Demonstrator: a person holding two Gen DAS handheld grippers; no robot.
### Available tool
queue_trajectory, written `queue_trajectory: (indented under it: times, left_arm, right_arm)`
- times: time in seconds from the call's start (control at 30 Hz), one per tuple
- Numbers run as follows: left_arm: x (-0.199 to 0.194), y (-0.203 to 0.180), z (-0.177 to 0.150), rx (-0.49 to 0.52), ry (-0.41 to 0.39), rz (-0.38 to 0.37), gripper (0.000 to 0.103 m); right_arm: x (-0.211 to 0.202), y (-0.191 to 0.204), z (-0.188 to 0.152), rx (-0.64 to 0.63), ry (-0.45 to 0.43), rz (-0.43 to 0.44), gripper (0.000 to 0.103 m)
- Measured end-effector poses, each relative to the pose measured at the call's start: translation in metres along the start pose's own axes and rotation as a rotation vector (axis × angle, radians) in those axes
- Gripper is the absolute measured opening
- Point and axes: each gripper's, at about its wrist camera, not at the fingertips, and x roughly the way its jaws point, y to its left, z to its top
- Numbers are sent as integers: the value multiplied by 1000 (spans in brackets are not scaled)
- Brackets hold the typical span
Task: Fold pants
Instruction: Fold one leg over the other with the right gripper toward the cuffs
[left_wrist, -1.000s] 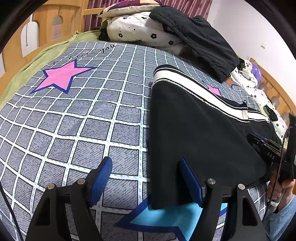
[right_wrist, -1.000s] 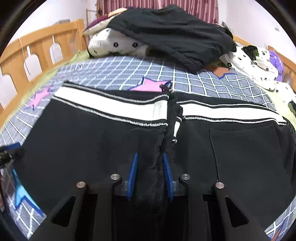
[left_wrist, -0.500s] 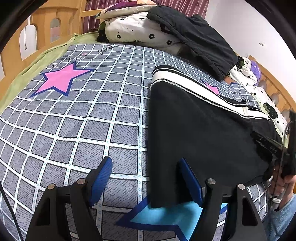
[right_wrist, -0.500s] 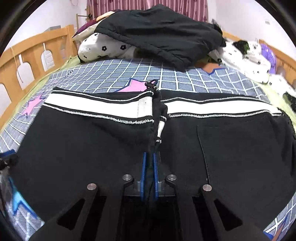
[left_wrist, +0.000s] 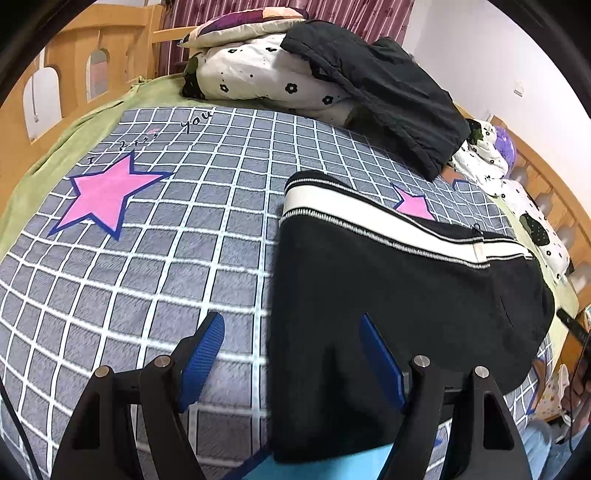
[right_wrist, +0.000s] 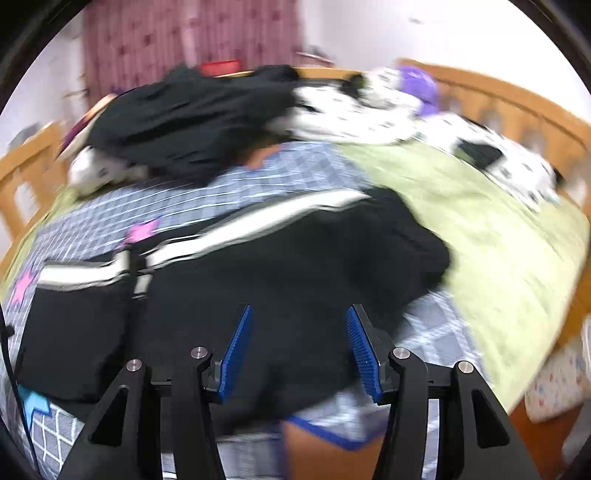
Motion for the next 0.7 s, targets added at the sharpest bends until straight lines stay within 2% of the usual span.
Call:
queue_trajectory:
  times: [0.13, 0.23, 0.33, 0.43, 0.7]
  left_arm:
    - [10, -4, 5, 10, 2, 5, 72]
    - [20, -3, 8, 3, 27, -32, 72]
    - [29, -2, 10, -9, 42, -46, 72]
    - [39, -1, 12, -15, 63, -61, 65]
    - [69, 2, 14, -29, 124, -100, 57]
  right_arm:
    - [7, -48, -3, 97, 9, -7, 55]
    - [23, -66, -5, 160, 33, 15, 55]
    - [42, -70, -3, 202, 52, 46, 55]
    - [64, -68, -3, 203, 66, 38, 55]
    - [106, -68, 7, 228, 90, 68, 56]
